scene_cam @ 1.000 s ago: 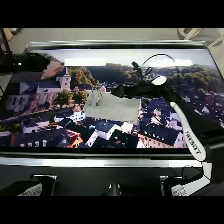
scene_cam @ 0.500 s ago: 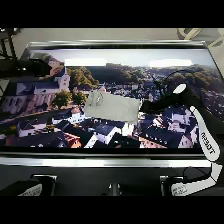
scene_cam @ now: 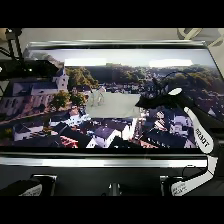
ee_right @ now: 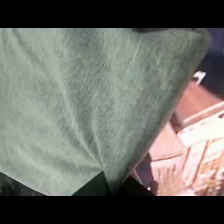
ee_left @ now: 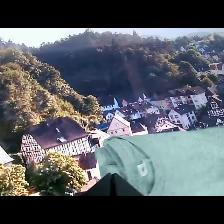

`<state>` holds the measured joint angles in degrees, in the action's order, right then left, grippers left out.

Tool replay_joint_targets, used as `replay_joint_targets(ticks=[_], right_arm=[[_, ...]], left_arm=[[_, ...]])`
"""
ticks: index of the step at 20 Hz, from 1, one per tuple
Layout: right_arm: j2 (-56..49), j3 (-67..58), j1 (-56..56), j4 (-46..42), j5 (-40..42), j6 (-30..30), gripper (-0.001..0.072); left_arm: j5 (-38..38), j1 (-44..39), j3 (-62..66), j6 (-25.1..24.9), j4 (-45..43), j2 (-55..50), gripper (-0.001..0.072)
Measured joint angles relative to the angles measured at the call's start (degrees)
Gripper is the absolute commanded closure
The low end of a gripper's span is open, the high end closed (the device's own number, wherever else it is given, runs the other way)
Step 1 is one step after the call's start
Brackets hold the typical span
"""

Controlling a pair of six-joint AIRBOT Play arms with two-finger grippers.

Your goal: Fold the shirts.

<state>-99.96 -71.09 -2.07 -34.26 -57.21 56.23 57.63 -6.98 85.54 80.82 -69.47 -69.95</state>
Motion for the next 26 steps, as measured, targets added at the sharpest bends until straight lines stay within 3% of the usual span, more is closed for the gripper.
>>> replay_joint_targets(ticks=[9, 14, 20, 26], right_arm=[[3.23, -11.32, -36.85, 1.27, -10.86, -4.66, 0.0694], [4.81, -12.22, -57.53, -6.91, -19.37, -3.85, 0.0695], [5.14, -9.07, -67.89, -28.76, -26.58, -1.16, 0.0695], [5.22, -5.05, -69.83, -37.79, -27.61, -0.11, 0.0695]], left_arm=[[0.02, -2.38, 0.00, 2.14, 0.02, -0.11, 0.0684], [0.02, -4.26, 0.00, 2.34, 0.04, -0.11, 0.0685], [0.04, -5.55, 0.00, 2.36, 0.04, -0.11, 0.0685], [0.04, -5.99, 0.00, 2.36, 0.02, -0.11, 0.0684]])
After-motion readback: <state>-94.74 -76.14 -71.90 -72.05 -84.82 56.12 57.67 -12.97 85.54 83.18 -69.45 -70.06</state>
